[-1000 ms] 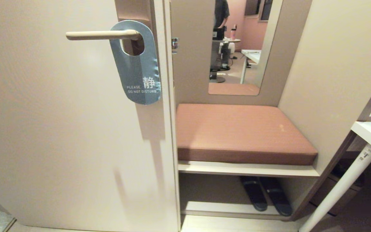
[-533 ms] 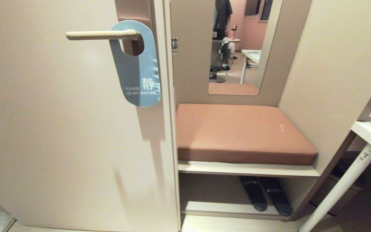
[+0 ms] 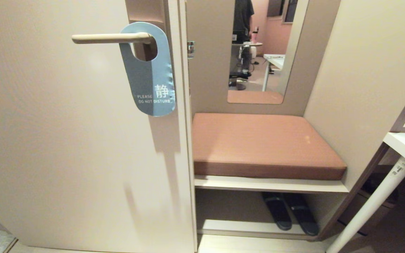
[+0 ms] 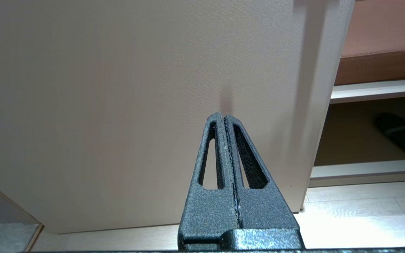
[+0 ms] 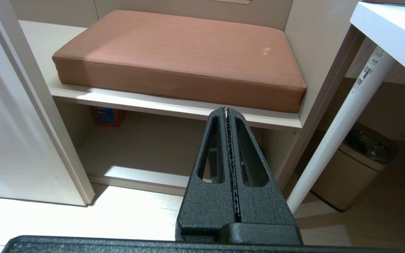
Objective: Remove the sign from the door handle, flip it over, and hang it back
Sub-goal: Take down the sign
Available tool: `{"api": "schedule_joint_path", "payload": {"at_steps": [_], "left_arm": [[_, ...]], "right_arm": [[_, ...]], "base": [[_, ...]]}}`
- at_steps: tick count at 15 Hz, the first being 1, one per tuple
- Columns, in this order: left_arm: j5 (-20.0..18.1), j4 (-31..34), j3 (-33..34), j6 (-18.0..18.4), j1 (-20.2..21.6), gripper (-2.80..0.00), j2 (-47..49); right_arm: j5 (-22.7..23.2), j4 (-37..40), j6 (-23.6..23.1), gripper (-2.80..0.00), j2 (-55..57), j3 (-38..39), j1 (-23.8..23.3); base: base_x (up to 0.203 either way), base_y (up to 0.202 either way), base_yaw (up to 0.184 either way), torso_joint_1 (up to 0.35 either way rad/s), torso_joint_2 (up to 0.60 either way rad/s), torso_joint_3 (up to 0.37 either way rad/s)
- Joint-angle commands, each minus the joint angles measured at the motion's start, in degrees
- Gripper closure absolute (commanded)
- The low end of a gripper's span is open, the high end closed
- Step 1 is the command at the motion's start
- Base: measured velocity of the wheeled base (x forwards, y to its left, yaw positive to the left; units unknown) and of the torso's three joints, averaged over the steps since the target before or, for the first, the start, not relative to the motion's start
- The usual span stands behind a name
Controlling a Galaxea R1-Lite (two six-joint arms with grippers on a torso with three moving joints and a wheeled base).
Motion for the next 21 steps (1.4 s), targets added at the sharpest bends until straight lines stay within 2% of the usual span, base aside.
{"api": "schedule_joint_path", "payload": {"at_steps": [1, 6, 16, 21], "left_arm": [[-0.05, -0.04, 0.0, 0.15, 0.02, 0.0, 0.05], [-0.49, -0.04, 0.0, 0.85, 0.02, 0.0, 0.05], [-0.49, -0.13, 0.0, 0.34, 0.02, 0.0, 0.05], [-0.05, -0.13, 0.0, 0.06, 0.02, 0.0, 0.05]], "right_arm": [[0.02, 0.0, -0.03, 0.0, 0.0, 0.0, 0.02], [0.02, 0.0, -0.03, 0.0, 0.0, 0.0, 0.02], [0.02, 0.0, -0.03, 0.0, 0.0, 0.0, 0.02], [0.02, 0.0, -0.03, 0.0, 0.0, 0.0, 0.02]], "base": [[0.0, 0.0, 0.0, 0.0, 0.0, 0.0], [0.0, 0.035, -0.005, 0.001, 0.0, 0.003], [0.0, 0.181, -0.001, 0.002, 0.0, 0.003], [0.0, 0.011, 0.0, 0.0, 0.0, 0.0]]}}
